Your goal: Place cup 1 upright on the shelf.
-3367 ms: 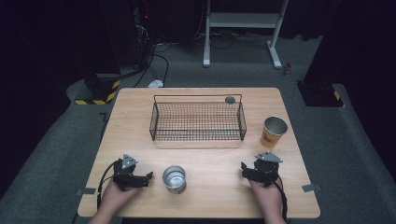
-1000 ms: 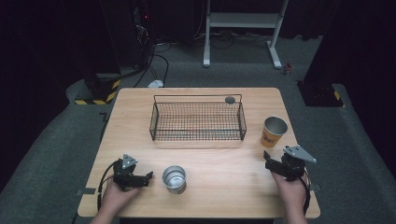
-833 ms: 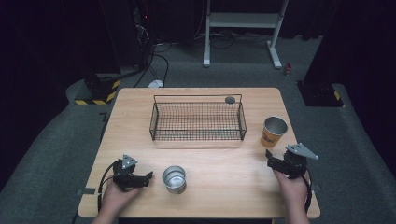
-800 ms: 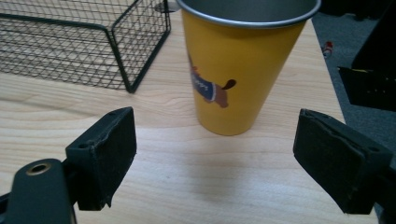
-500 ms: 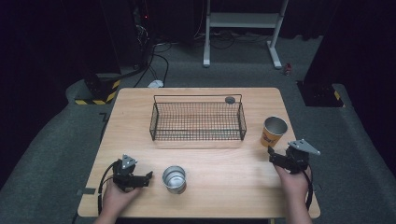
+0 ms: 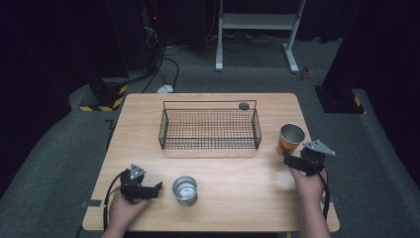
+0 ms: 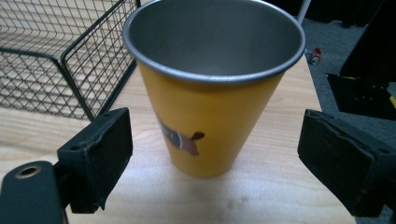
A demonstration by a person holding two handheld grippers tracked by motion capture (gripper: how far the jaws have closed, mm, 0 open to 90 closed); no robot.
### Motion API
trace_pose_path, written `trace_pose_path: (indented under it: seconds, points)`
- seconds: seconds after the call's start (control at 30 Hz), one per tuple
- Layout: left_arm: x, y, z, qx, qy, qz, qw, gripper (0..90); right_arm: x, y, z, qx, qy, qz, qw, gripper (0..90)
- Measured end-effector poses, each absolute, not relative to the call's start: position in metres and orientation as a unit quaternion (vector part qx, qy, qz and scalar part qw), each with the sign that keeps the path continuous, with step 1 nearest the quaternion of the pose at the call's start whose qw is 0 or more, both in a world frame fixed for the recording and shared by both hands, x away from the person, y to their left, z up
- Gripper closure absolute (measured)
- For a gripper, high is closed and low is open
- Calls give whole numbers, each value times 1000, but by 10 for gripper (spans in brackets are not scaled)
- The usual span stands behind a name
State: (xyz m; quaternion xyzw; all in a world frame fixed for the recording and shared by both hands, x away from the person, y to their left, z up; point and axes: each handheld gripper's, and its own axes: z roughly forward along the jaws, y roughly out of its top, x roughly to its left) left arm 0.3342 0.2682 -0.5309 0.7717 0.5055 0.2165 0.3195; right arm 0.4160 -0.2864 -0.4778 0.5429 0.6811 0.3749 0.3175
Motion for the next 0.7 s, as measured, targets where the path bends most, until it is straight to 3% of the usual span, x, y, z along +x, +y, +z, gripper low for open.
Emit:
trace_pose_path:
  seconds: [0.7]
  points:
    - [333,267,-531,771,502,224,321,24,448,-279,-480,540,670,399,316,117]
